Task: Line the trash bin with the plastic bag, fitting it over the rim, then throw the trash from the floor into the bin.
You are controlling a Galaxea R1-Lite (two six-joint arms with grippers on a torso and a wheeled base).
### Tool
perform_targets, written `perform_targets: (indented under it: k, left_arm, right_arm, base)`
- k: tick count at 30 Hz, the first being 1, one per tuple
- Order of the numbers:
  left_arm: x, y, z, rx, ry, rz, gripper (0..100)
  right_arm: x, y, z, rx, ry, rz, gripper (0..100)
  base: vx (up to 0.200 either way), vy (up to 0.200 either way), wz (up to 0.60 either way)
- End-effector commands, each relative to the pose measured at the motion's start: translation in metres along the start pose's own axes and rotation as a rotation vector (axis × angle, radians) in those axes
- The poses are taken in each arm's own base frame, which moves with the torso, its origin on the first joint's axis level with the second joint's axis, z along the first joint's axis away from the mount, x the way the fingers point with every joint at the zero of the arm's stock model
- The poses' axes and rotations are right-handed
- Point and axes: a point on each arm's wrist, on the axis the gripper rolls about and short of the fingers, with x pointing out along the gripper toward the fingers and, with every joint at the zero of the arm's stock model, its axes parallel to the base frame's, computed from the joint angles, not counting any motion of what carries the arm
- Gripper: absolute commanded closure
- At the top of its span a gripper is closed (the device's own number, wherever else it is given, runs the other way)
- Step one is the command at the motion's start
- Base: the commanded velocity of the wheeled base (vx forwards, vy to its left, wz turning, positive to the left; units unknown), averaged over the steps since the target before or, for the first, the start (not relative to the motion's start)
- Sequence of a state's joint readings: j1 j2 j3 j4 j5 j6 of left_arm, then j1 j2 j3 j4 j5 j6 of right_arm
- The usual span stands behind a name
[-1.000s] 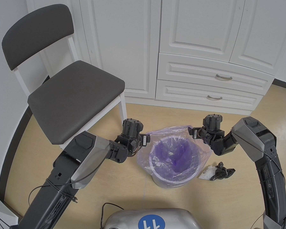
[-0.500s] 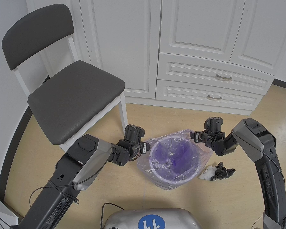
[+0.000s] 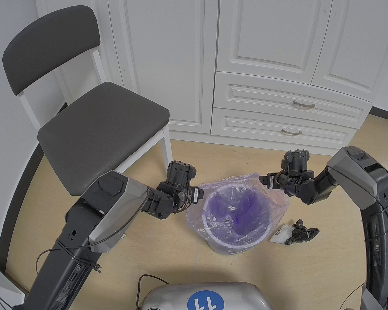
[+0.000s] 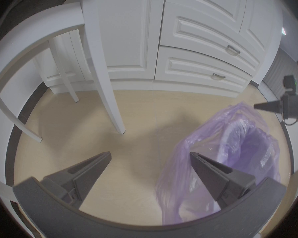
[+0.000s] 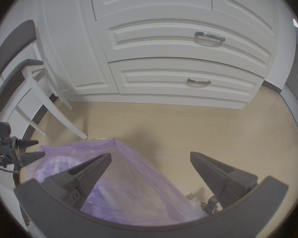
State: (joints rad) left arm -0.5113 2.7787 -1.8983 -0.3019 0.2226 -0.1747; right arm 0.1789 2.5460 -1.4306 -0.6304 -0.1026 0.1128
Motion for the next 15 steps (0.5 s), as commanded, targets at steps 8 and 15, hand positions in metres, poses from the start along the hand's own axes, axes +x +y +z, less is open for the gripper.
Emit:
perform_targets:
  k: [8, 15]
  left_arm:
    - [-0.027, 0.004, -0.001, 0.023, 0.059, 0.004, 0]
    - [-0.013, 0.014, -0.017, 0.054, 0.092, 0.023, 0]
  right_arm:
    - [-0.028, -0.032, 0.014, -0.108, 0.081, -0.019, 0]
    - [-0.017, -0.051, -0.021, -0.184, 0.262, -0.006, 0]
  base:
    - [0.0, 0.0, 0.0]
    - [0.0, 0.0, 0.0]
